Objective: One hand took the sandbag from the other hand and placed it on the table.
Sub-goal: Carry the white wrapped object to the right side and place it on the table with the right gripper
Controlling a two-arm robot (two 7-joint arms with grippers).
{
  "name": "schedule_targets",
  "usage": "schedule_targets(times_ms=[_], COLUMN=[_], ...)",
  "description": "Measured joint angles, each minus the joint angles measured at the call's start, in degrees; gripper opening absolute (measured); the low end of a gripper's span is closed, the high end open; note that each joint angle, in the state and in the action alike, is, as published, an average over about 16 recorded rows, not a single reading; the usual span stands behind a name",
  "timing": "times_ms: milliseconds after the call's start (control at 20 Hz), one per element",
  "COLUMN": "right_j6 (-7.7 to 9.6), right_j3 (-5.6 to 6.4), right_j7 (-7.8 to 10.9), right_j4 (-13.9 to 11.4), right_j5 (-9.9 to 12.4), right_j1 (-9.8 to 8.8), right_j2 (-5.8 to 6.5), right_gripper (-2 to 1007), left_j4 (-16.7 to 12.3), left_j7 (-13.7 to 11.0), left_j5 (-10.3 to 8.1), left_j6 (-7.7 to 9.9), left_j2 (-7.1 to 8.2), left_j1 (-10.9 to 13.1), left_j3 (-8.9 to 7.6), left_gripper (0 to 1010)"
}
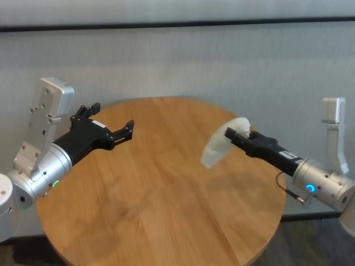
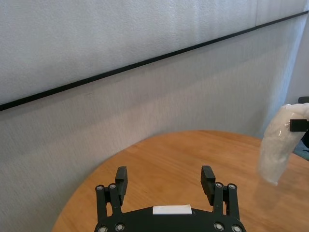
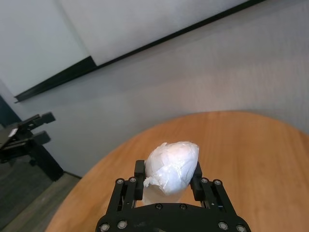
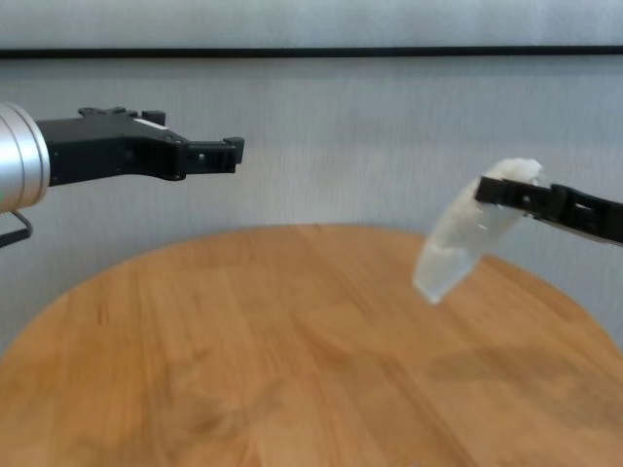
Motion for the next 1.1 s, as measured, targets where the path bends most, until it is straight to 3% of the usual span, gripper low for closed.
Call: schedule_targets(times_ms=[450, 1100], right_j6=[4.96, 10.84], right_j3=[0.24, -0.84], right_j7=[-3.44, -5.36], right_j4=[-0.91, 2.36], right_j5=[-1.17, -1.58], right_j1=[0.16, 2.72], right_j2=[2.08, 2.37], right_gripper=[543, 543], left_j4=[0.0, 0.0], left_j7=[0.0, 0.0], left_j5=[0.02, 0.03], left_j6=[-0.02, -0.02], left_j2=[0.02, 0.03], left_j1=[-0.02, -0.03], left_j3=[0.02, 0.03], left_gripper=[1002, 1002])
